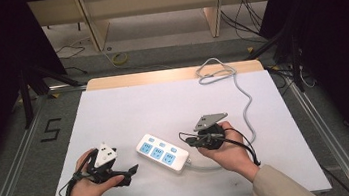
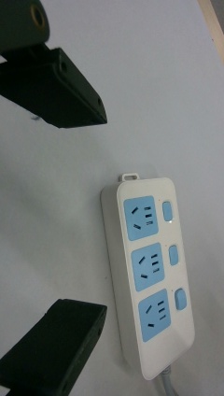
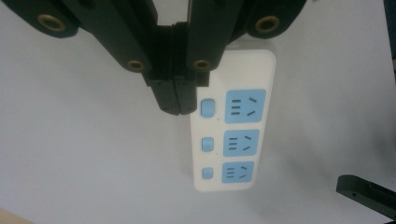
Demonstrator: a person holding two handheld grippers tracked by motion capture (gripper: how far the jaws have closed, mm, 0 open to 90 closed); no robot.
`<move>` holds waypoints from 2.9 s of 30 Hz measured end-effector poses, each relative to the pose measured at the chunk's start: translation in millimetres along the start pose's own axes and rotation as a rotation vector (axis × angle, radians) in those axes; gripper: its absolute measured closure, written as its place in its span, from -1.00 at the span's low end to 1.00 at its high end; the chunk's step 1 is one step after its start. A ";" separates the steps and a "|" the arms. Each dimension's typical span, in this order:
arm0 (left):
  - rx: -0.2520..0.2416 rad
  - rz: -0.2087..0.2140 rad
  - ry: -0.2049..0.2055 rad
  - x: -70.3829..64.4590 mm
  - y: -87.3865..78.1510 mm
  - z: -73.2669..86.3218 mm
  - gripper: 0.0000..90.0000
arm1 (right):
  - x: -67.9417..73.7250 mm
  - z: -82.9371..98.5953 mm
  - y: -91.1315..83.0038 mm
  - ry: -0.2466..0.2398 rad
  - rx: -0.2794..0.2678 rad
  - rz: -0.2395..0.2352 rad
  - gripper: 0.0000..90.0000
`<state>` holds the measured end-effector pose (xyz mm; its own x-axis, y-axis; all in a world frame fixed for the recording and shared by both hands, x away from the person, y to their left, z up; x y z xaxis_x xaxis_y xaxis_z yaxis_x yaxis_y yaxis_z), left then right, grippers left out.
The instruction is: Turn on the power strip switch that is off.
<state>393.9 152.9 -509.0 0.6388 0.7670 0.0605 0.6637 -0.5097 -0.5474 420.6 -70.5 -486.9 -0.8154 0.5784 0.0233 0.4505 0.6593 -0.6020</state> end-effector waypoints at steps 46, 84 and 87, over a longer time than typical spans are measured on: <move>0.000 0.011 0.009 -3.1 1.2 -0.9 -0.83 | 10.2 -12.3 37.9 0.005 0.080 -0.039 1.00; -0.001 0.018 0.010 -4.9 1.6 -1.5 -0.83 | 12.5 -17.7 58.9 -0.001 0.181 -0.055 1.00; -0.002 0.018 0.010 -5.0 1.6 -1.6 -0.83 | 12.4 -17.7 59.6 0.000 0.188 -0.056 1.00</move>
<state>392.4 147.7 -508.8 0.6546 0.7537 0.0584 0.6525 -0.5244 -0.5470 443.8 -15.5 -508.4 -0.8371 0.5436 0.0608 0.3288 0.5889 -0.7383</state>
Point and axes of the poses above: each handheld gripper's, and its own axes: y roughly forward along the jaws, z roughly out of its underside, x roughly to its left, the point moved 10 cm from there along y, roughly forward along the jaws, and after that the axes turned 5 degrees about -x, right-handed, at the moved point
